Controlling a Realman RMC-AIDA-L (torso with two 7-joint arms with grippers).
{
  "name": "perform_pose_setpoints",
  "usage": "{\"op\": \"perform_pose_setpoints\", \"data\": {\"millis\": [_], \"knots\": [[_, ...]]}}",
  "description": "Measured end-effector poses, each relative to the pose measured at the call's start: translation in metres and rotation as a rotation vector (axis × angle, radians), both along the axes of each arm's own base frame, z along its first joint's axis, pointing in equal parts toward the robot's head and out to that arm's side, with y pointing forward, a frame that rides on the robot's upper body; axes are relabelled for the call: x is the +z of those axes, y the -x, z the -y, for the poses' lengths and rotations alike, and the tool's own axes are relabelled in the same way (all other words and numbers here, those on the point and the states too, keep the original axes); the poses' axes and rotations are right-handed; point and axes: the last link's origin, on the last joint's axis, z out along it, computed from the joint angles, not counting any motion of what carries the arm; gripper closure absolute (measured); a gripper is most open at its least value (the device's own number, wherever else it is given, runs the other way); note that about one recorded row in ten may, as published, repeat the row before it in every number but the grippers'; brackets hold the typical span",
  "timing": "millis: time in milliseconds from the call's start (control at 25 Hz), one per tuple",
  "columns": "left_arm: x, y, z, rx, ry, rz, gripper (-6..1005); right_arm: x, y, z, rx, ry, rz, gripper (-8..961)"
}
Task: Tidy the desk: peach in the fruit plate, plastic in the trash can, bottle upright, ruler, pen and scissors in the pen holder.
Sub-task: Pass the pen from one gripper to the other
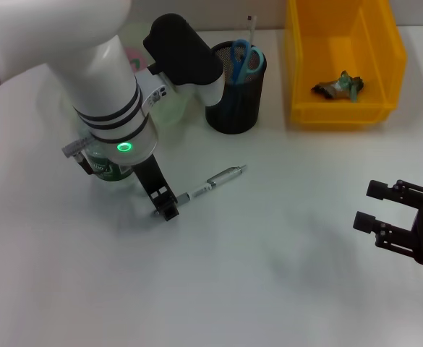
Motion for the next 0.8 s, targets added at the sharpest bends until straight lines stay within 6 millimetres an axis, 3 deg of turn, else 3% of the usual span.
{"op": "perform_pose_setpoints", "data": {"millis": [800], "knots": [[-0.0043,0.0055,0.001,0.016,-0.001,0.028,487,-0.0017,-0.0003,-0.0007,-0.004,0.0,0.006,394]]}}
